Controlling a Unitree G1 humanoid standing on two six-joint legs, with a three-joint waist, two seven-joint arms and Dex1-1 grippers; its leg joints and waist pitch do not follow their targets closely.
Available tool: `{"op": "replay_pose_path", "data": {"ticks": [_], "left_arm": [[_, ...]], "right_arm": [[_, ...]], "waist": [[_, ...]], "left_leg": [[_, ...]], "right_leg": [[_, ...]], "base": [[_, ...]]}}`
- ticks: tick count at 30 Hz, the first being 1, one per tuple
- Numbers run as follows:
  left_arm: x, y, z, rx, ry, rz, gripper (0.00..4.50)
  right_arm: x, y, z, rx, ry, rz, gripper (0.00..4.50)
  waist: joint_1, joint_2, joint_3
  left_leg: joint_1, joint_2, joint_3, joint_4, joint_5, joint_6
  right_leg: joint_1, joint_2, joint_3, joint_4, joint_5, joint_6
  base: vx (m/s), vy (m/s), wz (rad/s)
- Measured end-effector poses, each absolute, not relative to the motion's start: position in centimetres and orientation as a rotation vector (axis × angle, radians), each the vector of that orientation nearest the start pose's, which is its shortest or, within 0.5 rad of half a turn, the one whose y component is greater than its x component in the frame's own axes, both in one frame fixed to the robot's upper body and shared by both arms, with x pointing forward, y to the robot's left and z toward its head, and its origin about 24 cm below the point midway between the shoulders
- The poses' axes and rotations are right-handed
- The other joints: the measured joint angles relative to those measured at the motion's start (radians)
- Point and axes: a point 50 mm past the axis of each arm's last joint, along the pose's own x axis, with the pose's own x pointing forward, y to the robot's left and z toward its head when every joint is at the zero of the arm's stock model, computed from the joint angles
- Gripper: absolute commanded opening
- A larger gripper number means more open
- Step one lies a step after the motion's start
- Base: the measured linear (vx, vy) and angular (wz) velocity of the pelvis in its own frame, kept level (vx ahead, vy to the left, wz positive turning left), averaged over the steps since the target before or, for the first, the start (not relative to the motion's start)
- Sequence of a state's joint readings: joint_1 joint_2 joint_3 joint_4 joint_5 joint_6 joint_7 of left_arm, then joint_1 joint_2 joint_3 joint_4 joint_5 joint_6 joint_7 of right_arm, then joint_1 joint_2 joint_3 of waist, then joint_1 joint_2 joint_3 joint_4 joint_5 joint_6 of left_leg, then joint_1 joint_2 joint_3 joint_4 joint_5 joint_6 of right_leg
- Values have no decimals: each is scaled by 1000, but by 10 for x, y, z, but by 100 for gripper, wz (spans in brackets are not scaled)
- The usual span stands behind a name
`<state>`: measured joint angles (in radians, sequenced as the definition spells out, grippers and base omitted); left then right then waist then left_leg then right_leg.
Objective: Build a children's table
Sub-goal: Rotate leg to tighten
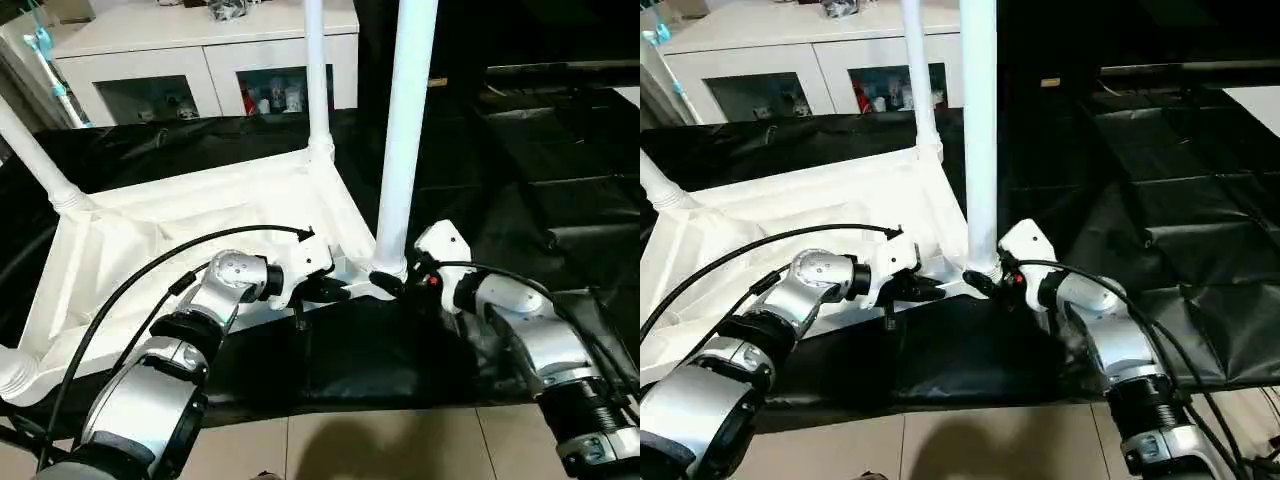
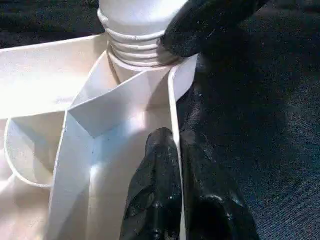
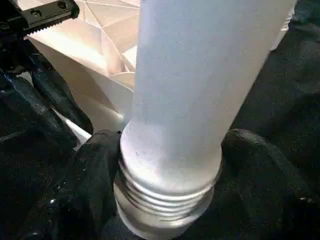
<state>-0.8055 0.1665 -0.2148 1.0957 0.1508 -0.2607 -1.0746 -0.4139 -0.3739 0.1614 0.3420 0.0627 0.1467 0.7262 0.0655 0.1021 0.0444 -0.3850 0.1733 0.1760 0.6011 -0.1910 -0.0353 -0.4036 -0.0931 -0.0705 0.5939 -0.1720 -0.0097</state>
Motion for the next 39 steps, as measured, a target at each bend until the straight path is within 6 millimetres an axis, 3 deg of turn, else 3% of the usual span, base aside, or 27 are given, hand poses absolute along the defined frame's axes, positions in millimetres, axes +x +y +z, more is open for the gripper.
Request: {"op": "replay_pose_path", "data": {"ticks": [7,17,22,28,33,39], "left_arm": [[340,91,42,442,316,-1316,0],[340,92,41,437,324,-1310,0],[345,88,42,421,339,-1235,0],[359,59,45,386,380,-1020,0],[363,46,48,367,391,-907,0],[365,45,49,357,394,-877,0]], "right_arm": [[314,-154,58,-322,227,822,274],[314,-148,56,-272,219,815,267],[316,-139,51,-186,225,689,267],[346,-125,56,-182,283,442,265],[359,-117,59,-193,305,329,265],[365,-109,61,-197,297,307,265]], "waist": [[-2,0,0],[-4,0,0],[-8,-2,1],[-33,-3,2],[-34,-3,2],[-35,-4,2]], "left_leg": [[0,0,0,0,0,0],[1,0,0,0,0,0],[1,0,0,0,-1,-2],[1,-2,0,1,-1,-3],[1,-2,0,0,-1,-3],[0,-1,0,0,1,0]], "right_leg": [[0,0,0,0,0,0],[0,0,0,1,0,0],[0,0,0,0,0,0],[1,0,3,-1,1,-2],[1,0,2,-1,2,-2],[0,0,1,-1,2,-2]], "base": [[0,0,0],[0,0,0],[0,0,0],[0,0,0],[0,0,0],[0,0,0]]}}
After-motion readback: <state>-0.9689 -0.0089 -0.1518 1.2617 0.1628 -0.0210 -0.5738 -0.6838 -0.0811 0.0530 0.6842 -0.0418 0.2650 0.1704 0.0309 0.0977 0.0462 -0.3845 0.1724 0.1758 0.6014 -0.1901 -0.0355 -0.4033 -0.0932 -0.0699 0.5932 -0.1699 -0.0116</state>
